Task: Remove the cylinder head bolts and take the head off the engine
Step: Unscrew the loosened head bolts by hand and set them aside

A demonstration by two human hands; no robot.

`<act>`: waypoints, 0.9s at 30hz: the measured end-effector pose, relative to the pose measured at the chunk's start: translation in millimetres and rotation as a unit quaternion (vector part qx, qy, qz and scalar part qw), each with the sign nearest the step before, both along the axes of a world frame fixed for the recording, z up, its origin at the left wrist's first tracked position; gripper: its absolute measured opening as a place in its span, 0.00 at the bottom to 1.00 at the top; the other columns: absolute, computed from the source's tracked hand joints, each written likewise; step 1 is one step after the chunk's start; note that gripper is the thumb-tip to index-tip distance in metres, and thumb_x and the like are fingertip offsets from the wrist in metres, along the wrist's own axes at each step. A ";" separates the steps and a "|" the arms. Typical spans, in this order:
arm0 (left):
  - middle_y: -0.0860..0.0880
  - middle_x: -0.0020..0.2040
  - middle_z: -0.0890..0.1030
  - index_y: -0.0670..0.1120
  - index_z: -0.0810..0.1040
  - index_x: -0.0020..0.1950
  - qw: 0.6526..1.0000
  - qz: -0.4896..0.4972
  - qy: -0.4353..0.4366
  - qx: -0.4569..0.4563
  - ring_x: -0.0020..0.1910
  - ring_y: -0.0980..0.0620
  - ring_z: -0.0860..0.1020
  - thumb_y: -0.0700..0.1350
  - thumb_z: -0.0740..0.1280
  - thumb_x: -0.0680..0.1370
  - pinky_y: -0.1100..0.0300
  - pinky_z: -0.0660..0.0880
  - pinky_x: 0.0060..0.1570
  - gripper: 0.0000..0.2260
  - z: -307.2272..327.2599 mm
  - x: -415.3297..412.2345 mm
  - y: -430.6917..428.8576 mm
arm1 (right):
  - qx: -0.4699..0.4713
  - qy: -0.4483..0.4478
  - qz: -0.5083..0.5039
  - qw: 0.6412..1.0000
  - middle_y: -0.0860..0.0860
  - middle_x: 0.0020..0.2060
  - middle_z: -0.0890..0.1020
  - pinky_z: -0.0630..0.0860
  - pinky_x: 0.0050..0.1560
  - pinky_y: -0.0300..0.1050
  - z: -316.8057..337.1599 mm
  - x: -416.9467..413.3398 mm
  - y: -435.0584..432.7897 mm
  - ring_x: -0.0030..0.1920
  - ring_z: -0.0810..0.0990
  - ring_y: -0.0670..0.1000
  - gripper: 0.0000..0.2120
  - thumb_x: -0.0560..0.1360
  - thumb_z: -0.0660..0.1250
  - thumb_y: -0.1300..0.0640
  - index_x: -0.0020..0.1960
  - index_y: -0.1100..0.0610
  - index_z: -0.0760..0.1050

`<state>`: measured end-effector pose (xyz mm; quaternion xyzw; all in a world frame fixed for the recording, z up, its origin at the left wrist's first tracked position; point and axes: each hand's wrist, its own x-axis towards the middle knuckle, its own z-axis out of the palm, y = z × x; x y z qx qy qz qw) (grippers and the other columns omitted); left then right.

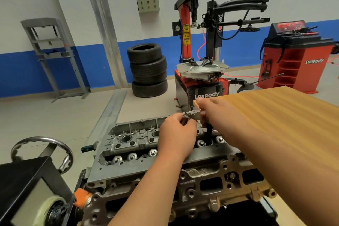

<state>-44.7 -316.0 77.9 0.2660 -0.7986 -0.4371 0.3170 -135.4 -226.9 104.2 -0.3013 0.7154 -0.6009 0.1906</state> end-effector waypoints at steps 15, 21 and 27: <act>0.58 0.21 0.70 0.50 0.69 0.29 1.000 0.001 -0.001 0.001 0.22 0.59 0.68 0.46 0.65 0.74 0.63 0.60 0.25 0.13 0.6 -1.7 -0.7 | 0.449 0.459 0.045 0.766 0.52 0.32 0.75 0.65 0.31 0.44 61.9 -17.5 -3.7 0.33 0.74 0.50 0.29 0.80 0.49 0.37 0.37 0.59 0.72; 0.57 0.21 0.70 0.49 0.70 0.30 0.999 -0.012 -0.025 -0.018 0.22 0.59 0.68 0.47 0.64 0.74 0.62 0.61 0.24 0.13 1.4 -1.5 -0.8 | 0.524 0.567 0.160 0.615 0.51 0.33 0.70 0.59 0.29 0.41 78.8 -5.2 -6.8 0.31 0.67 0.48 0.22 0.83 0.51 0.46 0.48 0.61 0.75; 0.57 0.22 0.71 0.50 0.71 0.30 0.999 -0.022 -0.024 -0.012 0.24 0.57 0.67 0.48 0.65 0.74 0.60 0.63 0.28 0.13 0.5 -2.2 -1.7 | 0.492 0.598 0.181 0.606 0.51 0.29 0.71 0.61 0.28 0.41 79.9 -13.7 -2.4 0.28 0.68 0.48 0.26 0.82 0.51 0.41 0.31 0.55 0.66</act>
